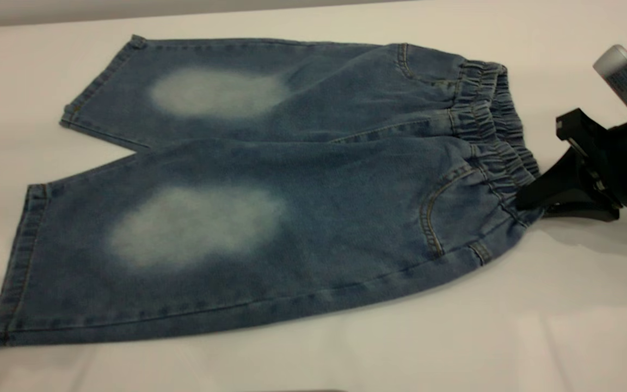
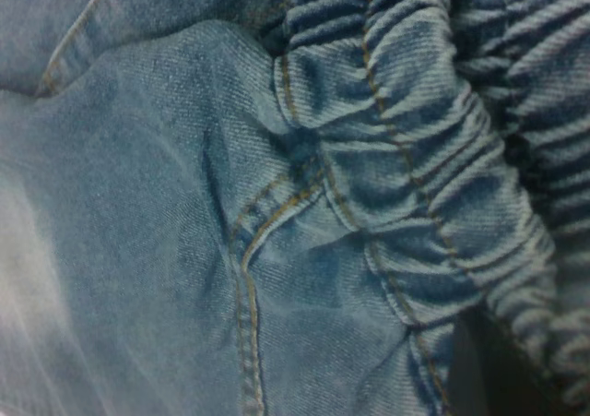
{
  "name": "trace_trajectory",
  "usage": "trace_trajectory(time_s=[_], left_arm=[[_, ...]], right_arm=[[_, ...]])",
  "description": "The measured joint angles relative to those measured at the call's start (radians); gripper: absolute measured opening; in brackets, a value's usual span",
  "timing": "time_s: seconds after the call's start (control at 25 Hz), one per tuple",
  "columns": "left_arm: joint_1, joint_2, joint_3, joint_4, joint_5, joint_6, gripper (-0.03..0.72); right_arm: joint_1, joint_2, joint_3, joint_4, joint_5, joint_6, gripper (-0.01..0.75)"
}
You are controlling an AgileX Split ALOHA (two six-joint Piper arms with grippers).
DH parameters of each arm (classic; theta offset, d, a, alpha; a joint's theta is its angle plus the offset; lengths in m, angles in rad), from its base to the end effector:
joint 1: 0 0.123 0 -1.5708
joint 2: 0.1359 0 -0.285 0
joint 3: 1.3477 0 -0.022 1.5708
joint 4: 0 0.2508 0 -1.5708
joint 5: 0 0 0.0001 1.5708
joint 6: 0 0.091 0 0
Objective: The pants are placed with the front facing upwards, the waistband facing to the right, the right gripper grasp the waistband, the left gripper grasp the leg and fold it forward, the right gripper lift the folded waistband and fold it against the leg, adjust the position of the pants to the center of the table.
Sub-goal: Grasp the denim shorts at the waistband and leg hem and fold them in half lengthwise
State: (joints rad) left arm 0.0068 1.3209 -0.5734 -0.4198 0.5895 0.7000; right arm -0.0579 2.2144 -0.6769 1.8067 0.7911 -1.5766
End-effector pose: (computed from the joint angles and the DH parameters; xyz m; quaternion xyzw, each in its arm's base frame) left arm 0.2106 -0.0192 0.1868 0.1846 0.9599 -0.0792 0.1958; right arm 0.2782 0.0470 0.0177 0.1091 0.9094 0.3851 0.1128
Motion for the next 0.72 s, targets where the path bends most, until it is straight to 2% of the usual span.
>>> trace_trajectory(time_s=[0.32,0.52,0.72], left_arm=[[-0.132,0.141,0.041,0.268,-0.027,-0.003,0.496],[-0.137,0.244,0.044,0.375,-0.119,-0.042,0.496],[-0.137,0.363,0.044,0.385,-0.209,-0.053,0.496]], right_arm=[[0.0,0.001,0.0,0.009,0.015,0.0,0.05],[0.0,0.001,0.0,0.011,0.028,-0.016,0.05],[0.0,0.002,0.0,0.012,0.031,-0.028,0.05]])
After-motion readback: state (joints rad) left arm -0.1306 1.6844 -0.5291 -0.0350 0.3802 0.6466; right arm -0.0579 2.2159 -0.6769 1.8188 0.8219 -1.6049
